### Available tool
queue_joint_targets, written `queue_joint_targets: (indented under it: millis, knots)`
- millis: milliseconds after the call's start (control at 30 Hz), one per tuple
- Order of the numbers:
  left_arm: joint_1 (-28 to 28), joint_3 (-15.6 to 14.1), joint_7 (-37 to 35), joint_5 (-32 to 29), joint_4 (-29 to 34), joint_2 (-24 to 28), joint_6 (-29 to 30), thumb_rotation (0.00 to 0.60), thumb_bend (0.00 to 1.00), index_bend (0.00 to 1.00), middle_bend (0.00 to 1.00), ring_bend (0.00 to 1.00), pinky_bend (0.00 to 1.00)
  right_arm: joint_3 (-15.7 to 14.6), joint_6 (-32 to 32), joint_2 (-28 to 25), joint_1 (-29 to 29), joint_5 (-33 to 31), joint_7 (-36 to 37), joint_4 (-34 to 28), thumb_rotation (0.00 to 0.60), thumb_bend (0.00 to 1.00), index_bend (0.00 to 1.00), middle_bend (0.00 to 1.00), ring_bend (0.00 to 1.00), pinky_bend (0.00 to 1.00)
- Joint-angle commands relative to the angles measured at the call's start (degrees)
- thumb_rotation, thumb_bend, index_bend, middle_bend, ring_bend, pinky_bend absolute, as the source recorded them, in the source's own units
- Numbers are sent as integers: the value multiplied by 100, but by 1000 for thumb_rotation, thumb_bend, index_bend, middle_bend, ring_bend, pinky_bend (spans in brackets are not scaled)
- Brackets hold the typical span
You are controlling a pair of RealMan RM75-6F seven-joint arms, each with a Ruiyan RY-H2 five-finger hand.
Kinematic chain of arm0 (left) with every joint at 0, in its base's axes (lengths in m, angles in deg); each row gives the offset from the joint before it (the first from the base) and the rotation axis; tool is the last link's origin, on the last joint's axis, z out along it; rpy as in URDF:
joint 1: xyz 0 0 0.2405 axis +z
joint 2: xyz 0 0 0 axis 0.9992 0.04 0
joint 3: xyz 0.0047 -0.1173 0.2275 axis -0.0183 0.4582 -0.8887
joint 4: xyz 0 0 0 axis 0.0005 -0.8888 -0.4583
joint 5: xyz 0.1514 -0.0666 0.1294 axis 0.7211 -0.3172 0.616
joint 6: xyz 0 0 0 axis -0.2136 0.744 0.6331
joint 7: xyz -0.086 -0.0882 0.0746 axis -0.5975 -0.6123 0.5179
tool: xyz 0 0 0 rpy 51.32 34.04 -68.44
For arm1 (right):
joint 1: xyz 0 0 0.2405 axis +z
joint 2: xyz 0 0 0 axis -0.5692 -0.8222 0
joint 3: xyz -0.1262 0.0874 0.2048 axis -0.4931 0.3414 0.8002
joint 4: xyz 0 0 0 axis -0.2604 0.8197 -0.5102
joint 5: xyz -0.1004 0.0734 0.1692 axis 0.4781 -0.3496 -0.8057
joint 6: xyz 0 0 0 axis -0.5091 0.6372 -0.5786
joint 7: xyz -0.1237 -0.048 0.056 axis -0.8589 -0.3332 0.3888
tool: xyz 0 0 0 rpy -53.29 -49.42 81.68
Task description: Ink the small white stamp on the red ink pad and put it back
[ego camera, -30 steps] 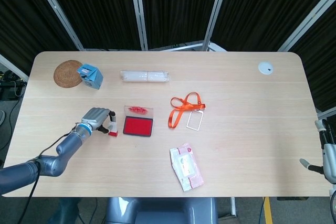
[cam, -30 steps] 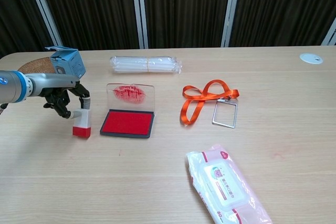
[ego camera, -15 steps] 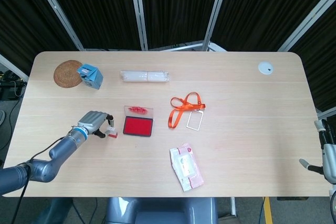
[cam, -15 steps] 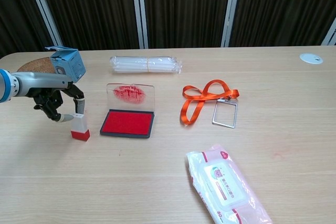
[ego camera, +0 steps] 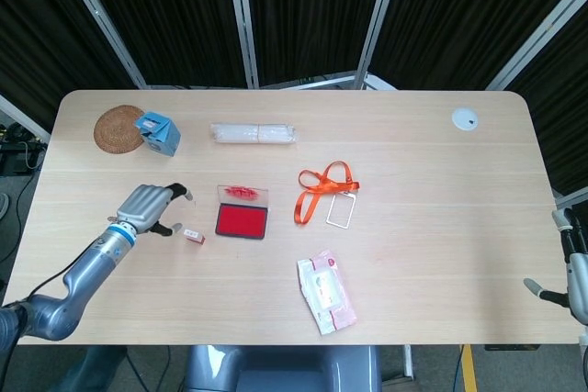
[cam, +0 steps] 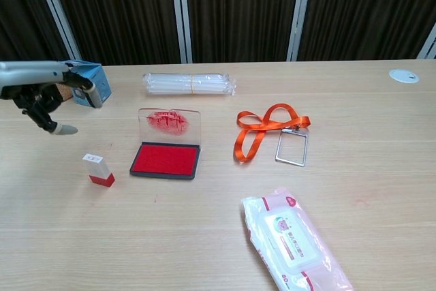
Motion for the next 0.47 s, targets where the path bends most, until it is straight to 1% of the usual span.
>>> queue_joint_targets:
  millis: [33,67,100,133,167,200,233,300,467]
  knots:
    - [706,60,-92,713,504,287,1355,600,16,154,94,574,603,-10,45,-43,-22,72,84,-31,600,0,0,0,0,0]
    - [847,52,-105,800,571,308,1614,600,4,138,68,525,548,-15,69,-56,-32,107,121,-39,600,0,0,0,0,0]
    - [1040,42,-89,924,629,311,1987,600,0,113,34,440,441,-25,97,-68,-45,155,167,-46,600,0,0,0,0,0]
    - [1134,29,-62,990,645,305,2168,600,0,84,12,339,316,-32,109,-73,-51,179,189,-47,600,0,0,0,0,0]
    - [1275,0,-9,1074,672,299,2415,600,0,60,3,267,229,-43,121,-79,-58,216,220,-43,600,0,0,0,0,0]
    - [1369,-19,36,1115,695,296,2573,600,0,28,0,159,112,-50,126,-80,-60,239,238,-36,600,0,0,0,0,0]
    - [1415,-28,62,1133,707,294,2648,600,0,8,0,72,40,-54,128,-80,-60,251,247,-32,600,0,0,0,0,0]
    - [1669,-99,267,1206,809,310,3032,600,0,0,0,7,1,-69,140,-74,-58,319,288,-9,600,0,0,0,0,0]
    - [2388,-290,729,1357,1123,394,3983,600,0,0,0,0,0,-86,293,-69,-56,607,422,-14,600,0,0,0,0,0]
